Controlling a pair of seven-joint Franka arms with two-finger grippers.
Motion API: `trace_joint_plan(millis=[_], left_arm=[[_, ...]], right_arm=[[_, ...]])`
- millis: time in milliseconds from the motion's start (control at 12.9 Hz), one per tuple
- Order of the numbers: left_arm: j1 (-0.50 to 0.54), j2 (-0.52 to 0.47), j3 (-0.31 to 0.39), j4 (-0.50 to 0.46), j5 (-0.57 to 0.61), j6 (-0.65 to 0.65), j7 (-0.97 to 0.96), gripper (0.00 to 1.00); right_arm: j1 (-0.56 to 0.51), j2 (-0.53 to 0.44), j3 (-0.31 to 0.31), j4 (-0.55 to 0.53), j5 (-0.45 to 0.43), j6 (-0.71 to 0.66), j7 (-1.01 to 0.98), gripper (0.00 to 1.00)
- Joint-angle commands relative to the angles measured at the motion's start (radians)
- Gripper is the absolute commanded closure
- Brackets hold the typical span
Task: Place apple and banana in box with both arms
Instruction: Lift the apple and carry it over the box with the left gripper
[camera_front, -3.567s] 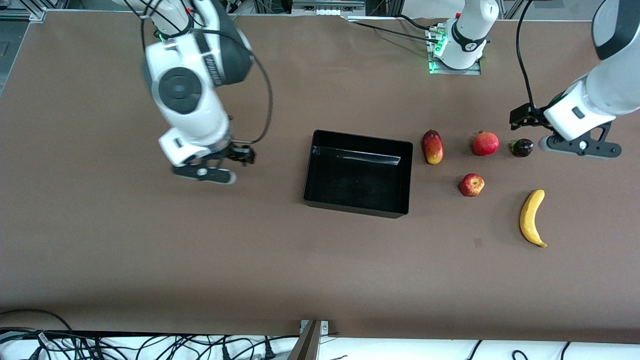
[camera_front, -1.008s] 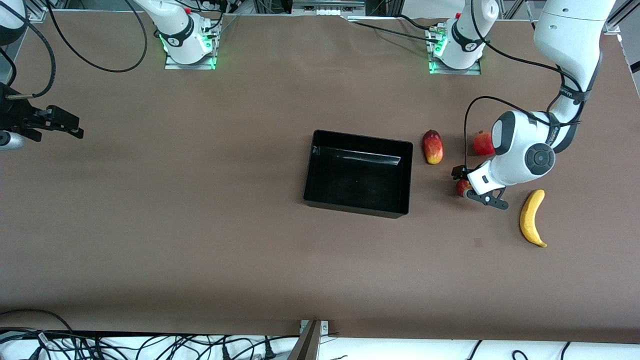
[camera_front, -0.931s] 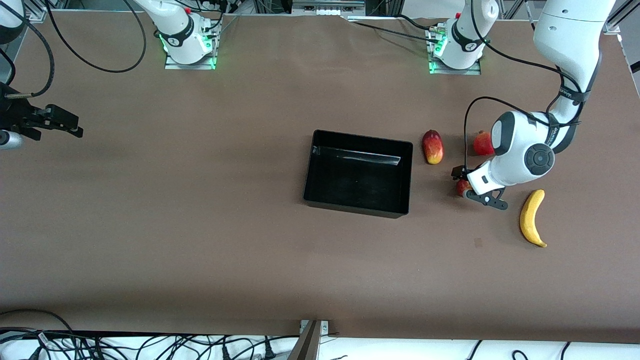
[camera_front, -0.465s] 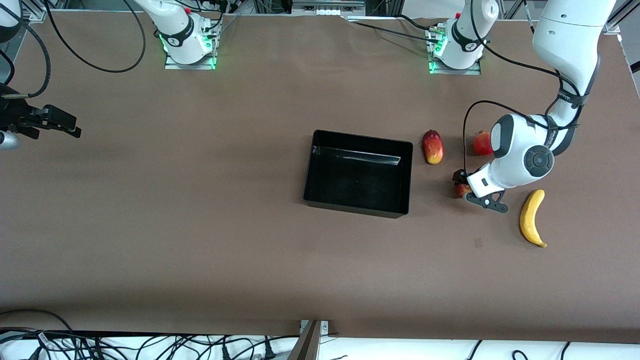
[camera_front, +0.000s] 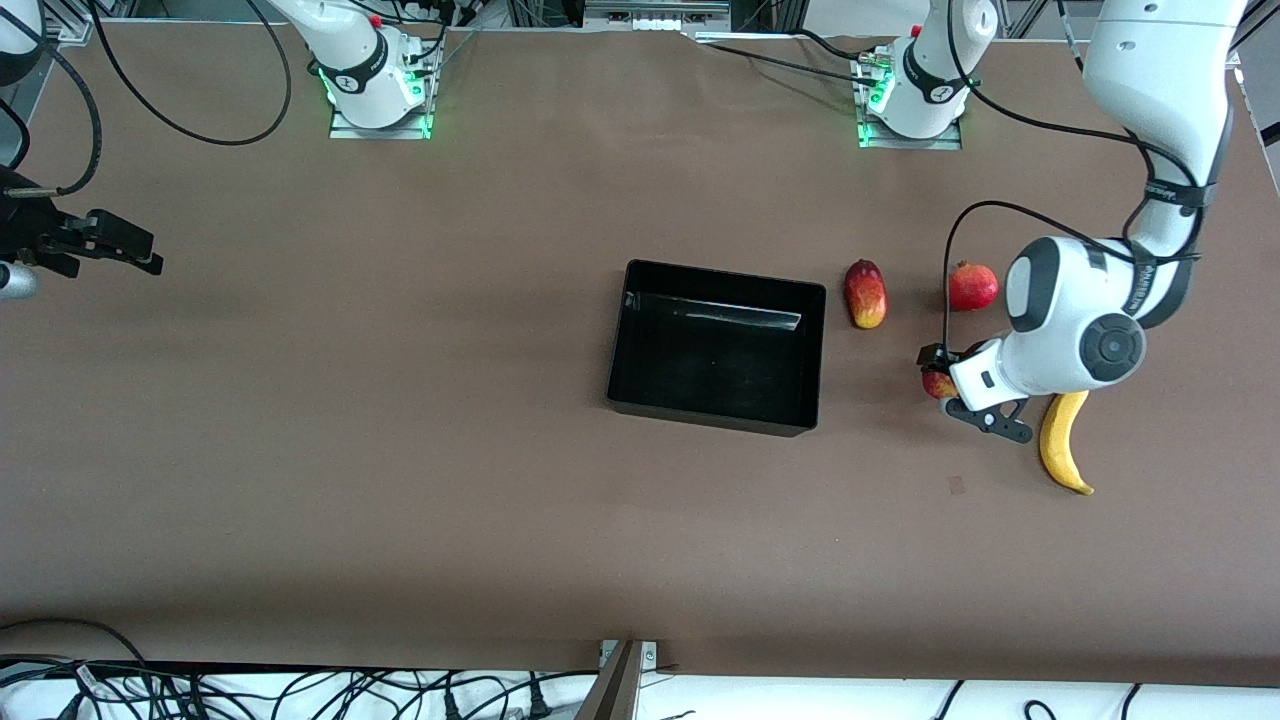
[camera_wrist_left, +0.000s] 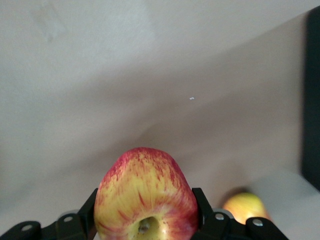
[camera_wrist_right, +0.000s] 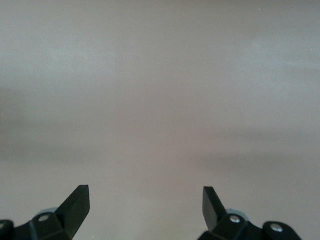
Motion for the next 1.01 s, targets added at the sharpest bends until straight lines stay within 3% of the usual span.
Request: trace_joint_plan(millis=[0, 155, 465, 931], left_arm=[[-0.010, 0.000, -0.051, 0.137, -0.058, -0.175, -0.044, 1.00], [-0.010, -0.002, -0.127, 0.188, -0.058, -0.229, -0.174, 1.00], [-0.026, 0.001, -0.259, 0.199, -0.052, -0.219, -0.434, 1.00], [-0.263, 0.052, -0.261, 0.199, -0.046, -0.057, -0.852, 1.00]], right_arm=[[-0.016, 0.009, 0.016, 0.021, 0.014, -0.018, 0.012, 0.00], [-0.016, 0.009, 0.014, 0.021, 0.014, -0.018, 0.012, 0.00], [-0.016, 0.010, 0.016, 0.021, 0.014, -0.020, 0.012, 0.00], [-0.016, 0.012, 0.013, 0.021, 0.015, -0.018, 0.012, 0.00]])
